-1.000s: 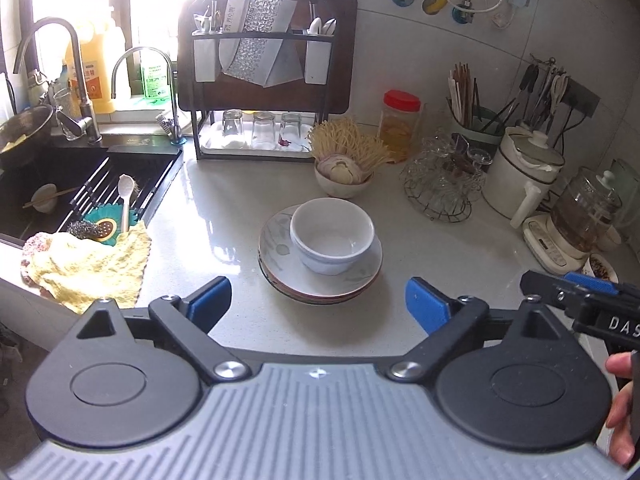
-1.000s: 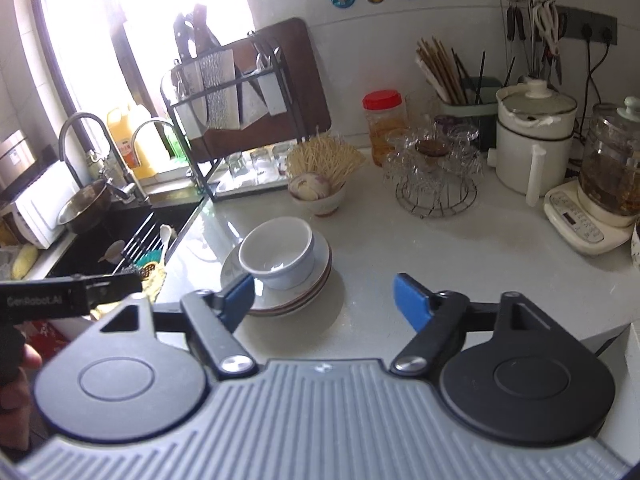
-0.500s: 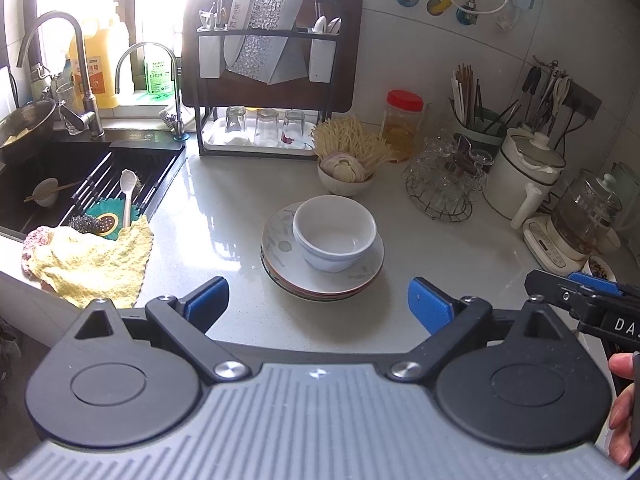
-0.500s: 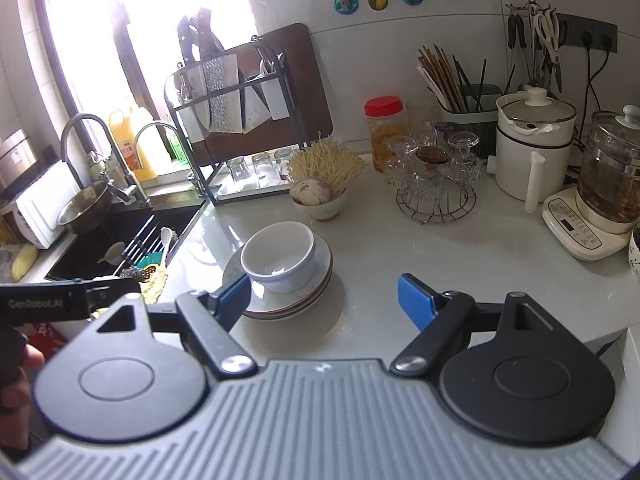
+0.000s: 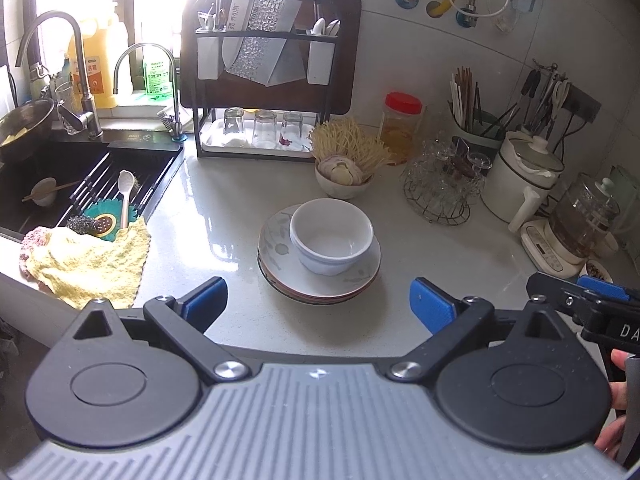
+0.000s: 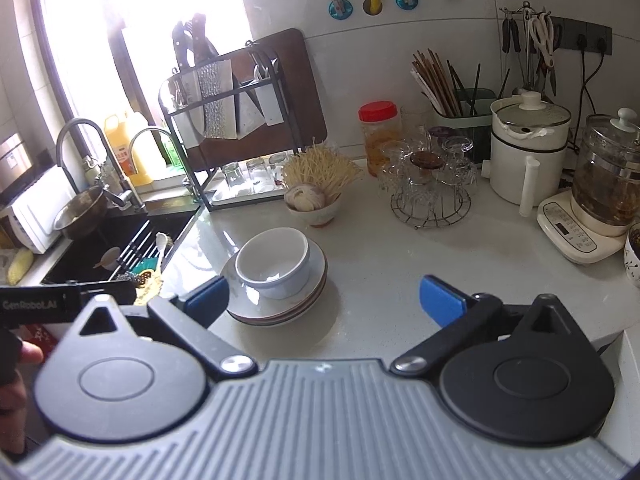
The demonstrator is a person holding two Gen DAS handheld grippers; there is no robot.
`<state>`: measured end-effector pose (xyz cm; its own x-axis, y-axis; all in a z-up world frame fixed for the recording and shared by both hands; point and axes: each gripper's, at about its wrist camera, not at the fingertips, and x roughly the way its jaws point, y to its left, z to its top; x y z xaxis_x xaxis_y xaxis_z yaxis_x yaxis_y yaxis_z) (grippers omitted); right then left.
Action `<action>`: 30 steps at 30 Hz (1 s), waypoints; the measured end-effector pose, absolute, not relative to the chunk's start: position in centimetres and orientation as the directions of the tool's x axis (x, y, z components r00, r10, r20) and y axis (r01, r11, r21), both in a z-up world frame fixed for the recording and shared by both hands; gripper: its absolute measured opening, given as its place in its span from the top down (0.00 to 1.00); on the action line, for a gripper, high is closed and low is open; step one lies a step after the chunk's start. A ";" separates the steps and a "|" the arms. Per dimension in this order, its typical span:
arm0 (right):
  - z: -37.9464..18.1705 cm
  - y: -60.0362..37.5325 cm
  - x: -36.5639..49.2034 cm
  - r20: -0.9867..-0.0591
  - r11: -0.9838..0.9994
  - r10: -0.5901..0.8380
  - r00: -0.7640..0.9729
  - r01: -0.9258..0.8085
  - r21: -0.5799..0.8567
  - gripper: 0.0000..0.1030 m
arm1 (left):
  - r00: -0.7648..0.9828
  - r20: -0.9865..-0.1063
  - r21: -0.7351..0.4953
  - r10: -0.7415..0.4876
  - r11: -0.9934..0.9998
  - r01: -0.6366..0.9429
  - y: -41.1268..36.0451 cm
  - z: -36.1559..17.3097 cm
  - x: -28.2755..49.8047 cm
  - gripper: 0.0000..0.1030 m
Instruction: Organize plates and bowls
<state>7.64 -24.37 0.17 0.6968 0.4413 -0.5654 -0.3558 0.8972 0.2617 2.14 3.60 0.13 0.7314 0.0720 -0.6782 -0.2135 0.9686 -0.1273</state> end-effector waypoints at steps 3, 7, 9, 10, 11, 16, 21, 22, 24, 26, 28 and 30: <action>0.3 -24.4 7.6 -0.558 0.898 0.439 0.704 -0.357 0.256 0.00 | 0.733 -0.677 -0.127 0.070 0.969 -0.210 3.5 0.2 2.3 0.03; 0.4 -24.6 7.6 -0.553 0.899 0.437 0.709 -0.354 0.256 0.00 | 0.731 -0.679 -0.115 0.074 0.972 -0.205 3.4 0.3 2.3 0.03; 0.4 -24.6 7.6 -0.553 0.899 0.439 0.709 -0.355 0.258 0.00 | 0.733 -0.677 -0.118 0.070 0.972 -0.202 3.4 0.3 2.2 0.03; 0.4 -24.6 7.6 -0.553 0.898 0.440 0.708 -0.355 0.260 0.00 | 0.734 -0.675 -0.117 0.071 0.973 -0.201 3.3 0.4 2.1 0.03; 0.4 -24.6 7.5 -0.552 0.897 0.441 0.707 -0.356 0.261 0.00 | 0.736 -0.673 -0.115 0.072 0.973 -0.200 3.3 0.4 2.1 0.03; 0.2 -24.6 7.2 -0.554 0.896 0.443 0.704 -0.356 0.264 0.00 | 0.735 -0.672 -0.101 0.091 0.972 -0.213 3.0 0.5 1.9 0.03; 0.1 -24.9 7.0 -0.554 0.901 0.433 0.711 -0.344 0.264 0.00 | 0.735 -0.673 -0.116 0.081 0.970 -0.212 2.4 0.4 1.7 0.03; 0.2 -24.9 6.9 -0.551 0.903 0.429 0.715 -0.342 0.259 0.00 | 0.734 -0.675 -0.115 0.076 0.972 -0.206 2.2 0.4 1.7 0.03; 0.2 -25.0 6.8 -0.548 0.904 0.428 0.719 -0.340 0.260 0.00 | 0.730 -0.679 -0.108 0.070 0.975 -0.194 1.8 0.2 1.7 0.03; 0.2 -25.1 6.7 -0.547 0.905 0.425 0.721 -0.337 0.259 0.00 | 0.732 -0.678 -0.104 0.067 0.977 -0.186 1.5 0.2 1.6 0.03; 0.2 -25.2 6.7 -0.548 0.905 0.426 0.720 -0.337 0.260 0.00 | 0.731 -0.680 -0.103 0.066 0.978 -0.184 1.5 0.1 1.7 0.03; 0.1 -25.2 6.7 -0.551 0.905 0.425 0.719 -0.336 0.260 0.00 | 0.731 -0.679 -0.103 0.068 0.977 -0.187 1.4 0.1 1.7 0.03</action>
<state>6.66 -25.25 0.10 0.7187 0.4245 -0.5507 -0.3355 0.9054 0.2601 1.65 1.45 0.14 0.7314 0.0683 -0.6786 -0.1867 0.9770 -0.1029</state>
